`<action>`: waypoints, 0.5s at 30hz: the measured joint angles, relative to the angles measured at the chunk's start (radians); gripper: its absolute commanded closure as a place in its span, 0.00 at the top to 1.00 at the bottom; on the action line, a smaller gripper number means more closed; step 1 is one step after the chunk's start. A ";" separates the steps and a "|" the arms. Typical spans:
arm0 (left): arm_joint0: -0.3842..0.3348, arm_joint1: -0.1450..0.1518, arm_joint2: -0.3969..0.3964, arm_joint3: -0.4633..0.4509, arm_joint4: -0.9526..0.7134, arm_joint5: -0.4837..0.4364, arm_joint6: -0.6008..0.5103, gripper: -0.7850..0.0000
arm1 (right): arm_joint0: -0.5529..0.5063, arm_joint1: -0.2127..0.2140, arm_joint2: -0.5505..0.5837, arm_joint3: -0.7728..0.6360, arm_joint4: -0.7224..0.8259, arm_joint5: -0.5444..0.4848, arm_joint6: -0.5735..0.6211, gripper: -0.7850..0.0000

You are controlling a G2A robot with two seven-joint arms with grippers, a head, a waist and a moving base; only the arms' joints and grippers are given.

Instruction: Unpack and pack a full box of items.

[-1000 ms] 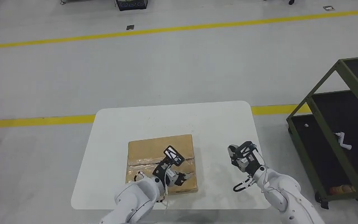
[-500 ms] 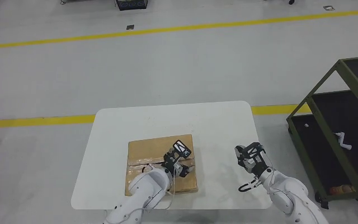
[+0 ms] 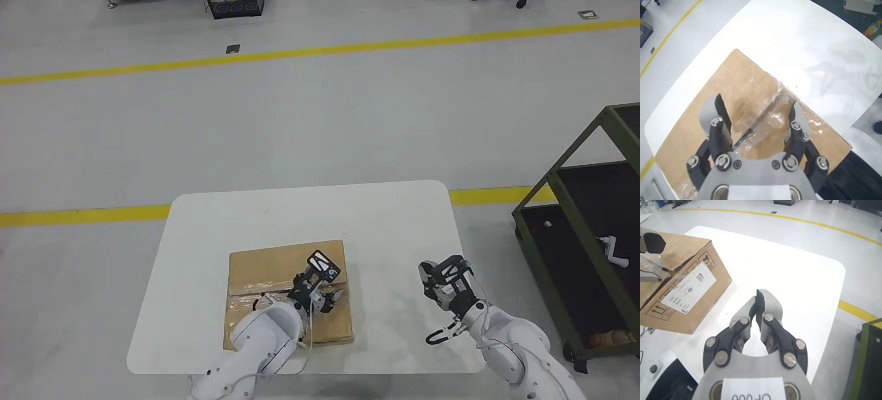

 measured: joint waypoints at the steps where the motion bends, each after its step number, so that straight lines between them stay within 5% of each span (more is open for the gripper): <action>1: 0.002 0.000 -0.002 0.000 0.001 0.000 0.001 0.25 | 0.000 0.000 -0.001 0.000 0.000 0.000 0.000 0.00; 9: 0.014 0.001 -0.010 -0.009 0.011 -0.011 0.009 0.00 | -0.003 -0.001 0.000 -0.002 0.002 0.001 -0.002 0.00; 15: 0.034 0.003 -0.033 -0.039 -0.006 -0.018 0.026 0.00 | -0.003 -0.001 -0.002 -0.001 0.006 -0.001 -0.001 0.00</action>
